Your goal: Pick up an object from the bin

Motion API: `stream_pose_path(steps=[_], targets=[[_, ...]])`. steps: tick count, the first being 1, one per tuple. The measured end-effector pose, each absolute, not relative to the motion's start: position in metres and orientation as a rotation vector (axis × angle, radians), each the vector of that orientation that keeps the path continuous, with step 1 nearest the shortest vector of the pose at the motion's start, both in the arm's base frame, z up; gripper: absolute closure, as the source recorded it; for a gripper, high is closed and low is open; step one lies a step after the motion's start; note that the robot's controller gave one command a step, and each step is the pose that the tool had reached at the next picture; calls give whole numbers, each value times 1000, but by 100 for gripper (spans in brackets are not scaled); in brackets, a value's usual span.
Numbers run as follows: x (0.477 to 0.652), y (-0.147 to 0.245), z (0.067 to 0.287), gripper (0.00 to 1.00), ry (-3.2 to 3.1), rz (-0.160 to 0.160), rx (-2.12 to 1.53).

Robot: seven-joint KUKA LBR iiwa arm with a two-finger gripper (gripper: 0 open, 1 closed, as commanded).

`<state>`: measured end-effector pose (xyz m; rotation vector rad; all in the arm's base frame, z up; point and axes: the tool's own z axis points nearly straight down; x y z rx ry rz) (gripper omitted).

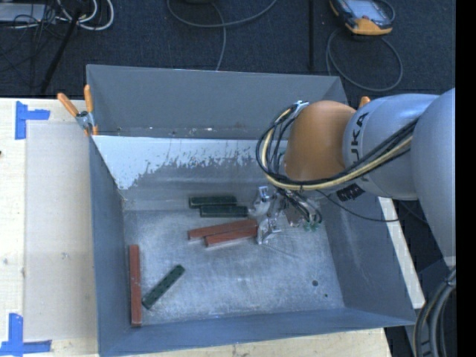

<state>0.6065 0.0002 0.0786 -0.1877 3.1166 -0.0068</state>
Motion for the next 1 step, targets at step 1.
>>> stream_pose_path(steps=[1], targets=[[597, 29, 201, 100, 3138, 0, -117]])
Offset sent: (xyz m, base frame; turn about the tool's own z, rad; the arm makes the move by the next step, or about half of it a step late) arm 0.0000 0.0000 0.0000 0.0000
